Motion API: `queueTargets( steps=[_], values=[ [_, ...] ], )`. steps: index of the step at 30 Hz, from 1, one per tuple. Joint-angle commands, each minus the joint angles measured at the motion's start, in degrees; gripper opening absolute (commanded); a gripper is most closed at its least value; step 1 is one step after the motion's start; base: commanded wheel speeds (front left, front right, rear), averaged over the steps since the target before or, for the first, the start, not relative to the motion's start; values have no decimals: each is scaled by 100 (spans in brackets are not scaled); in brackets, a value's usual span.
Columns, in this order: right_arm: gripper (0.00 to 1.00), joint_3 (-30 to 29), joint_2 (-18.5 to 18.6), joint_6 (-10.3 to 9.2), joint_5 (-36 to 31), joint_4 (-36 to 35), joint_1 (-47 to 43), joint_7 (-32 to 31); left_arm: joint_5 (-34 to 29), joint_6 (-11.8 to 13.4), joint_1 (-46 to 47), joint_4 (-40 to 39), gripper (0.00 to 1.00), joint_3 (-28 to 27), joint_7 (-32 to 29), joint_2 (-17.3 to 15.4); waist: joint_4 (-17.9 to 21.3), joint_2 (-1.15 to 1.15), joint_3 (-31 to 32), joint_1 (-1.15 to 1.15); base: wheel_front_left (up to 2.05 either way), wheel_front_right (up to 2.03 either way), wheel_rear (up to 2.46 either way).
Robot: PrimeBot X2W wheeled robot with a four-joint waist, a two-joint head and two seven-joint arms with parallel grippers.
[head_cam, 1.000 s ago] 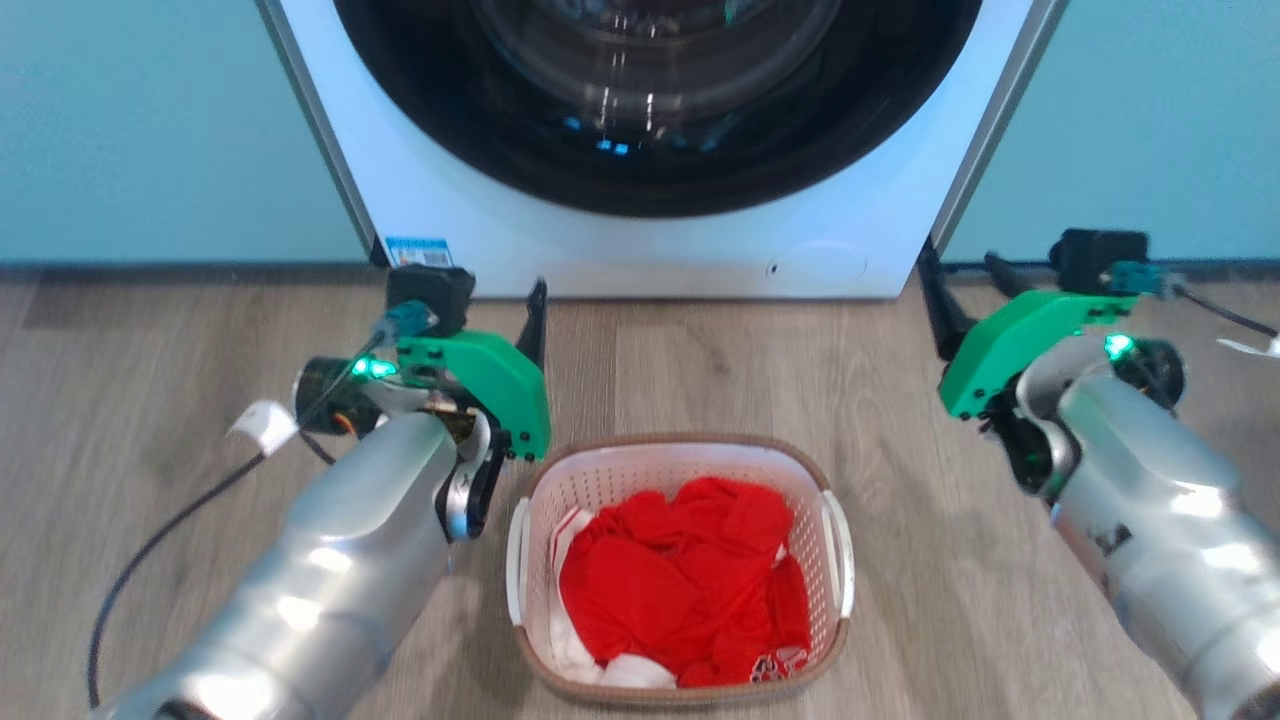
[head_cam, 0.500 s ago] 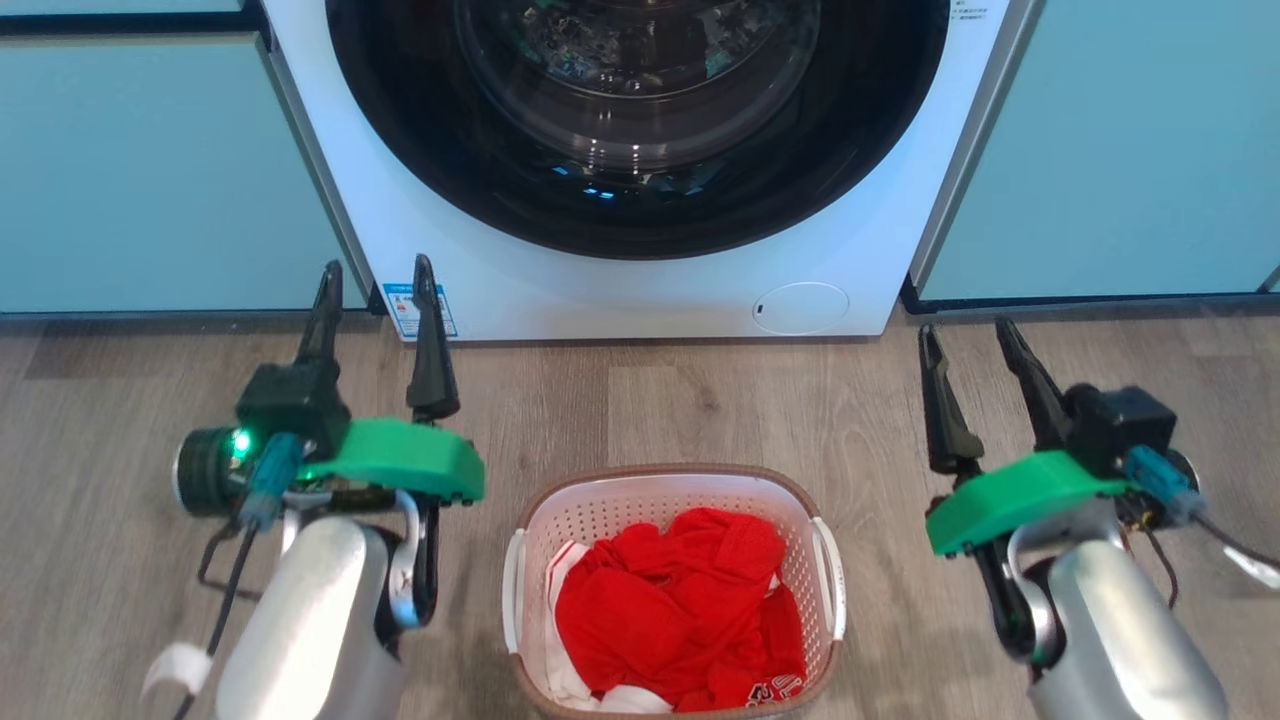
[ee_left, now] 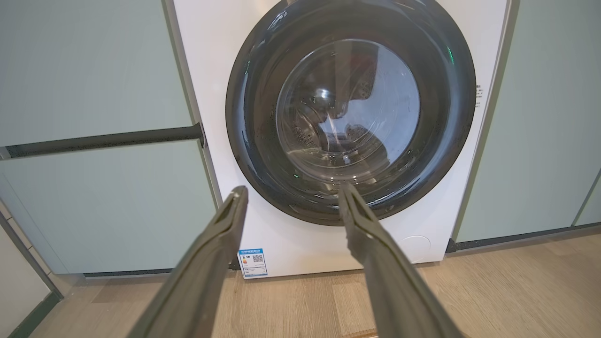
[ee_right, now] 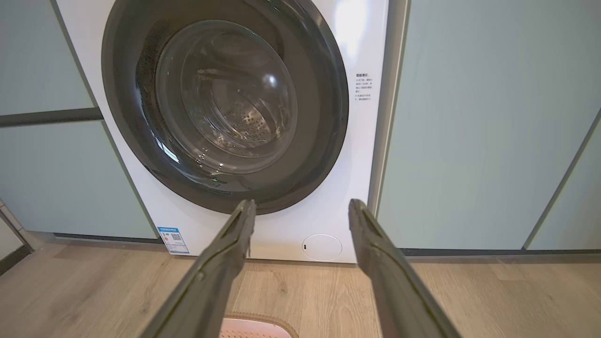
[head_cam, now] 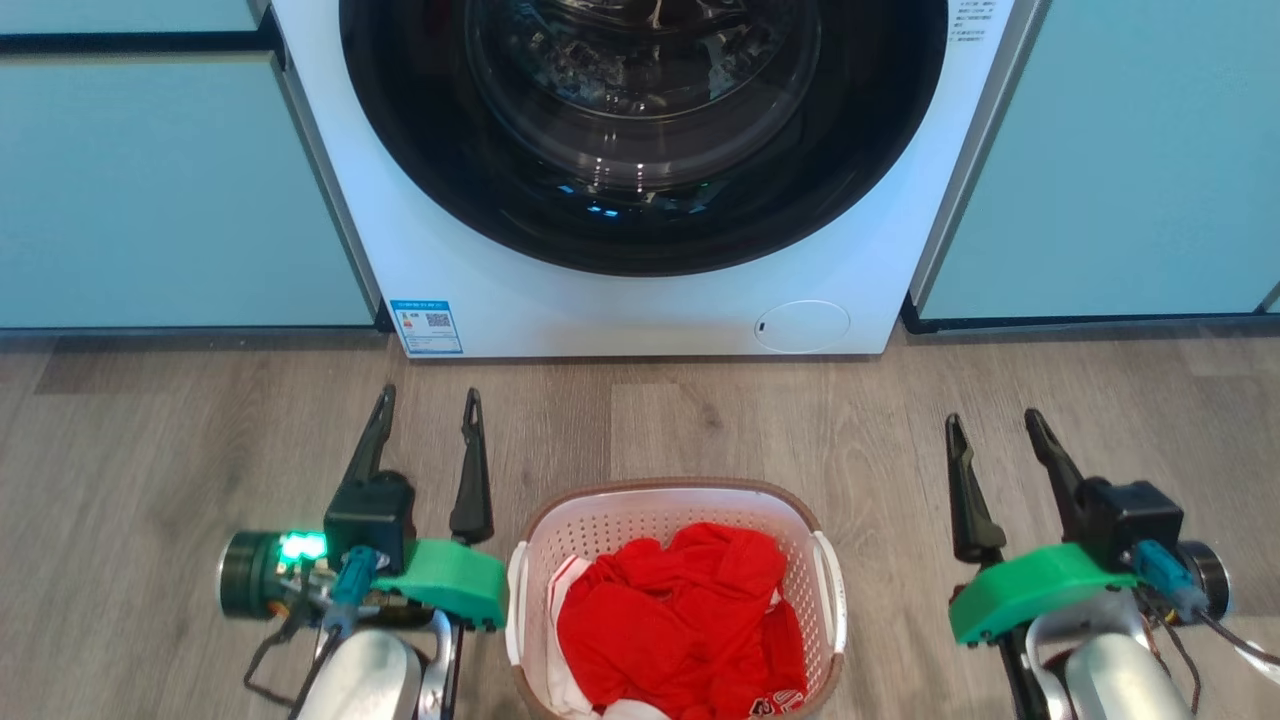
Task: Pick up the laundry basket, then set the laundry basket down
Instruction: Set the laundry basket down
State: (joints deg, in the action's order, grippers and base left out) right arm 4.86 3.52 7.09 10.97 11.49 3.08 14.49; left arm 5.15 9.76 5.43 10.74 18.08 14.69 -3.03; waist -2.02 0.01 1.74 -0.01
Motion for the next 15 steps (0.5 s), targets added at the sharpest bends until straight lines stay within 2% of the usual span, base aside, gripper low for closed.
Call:
queueTargets(
  steps=[1,15],
  values=[
    [100,73,-47,40,-83,-245,50,51,83,-53,108,-177,100,-199,30,9,11,-1,14,1,0,0,0],
    [100,46,-63,40,-19,-284,85,51,521,-299,60,-210,100,-243,30,14,73,-1,4,1,0,0,0]
  ],
)
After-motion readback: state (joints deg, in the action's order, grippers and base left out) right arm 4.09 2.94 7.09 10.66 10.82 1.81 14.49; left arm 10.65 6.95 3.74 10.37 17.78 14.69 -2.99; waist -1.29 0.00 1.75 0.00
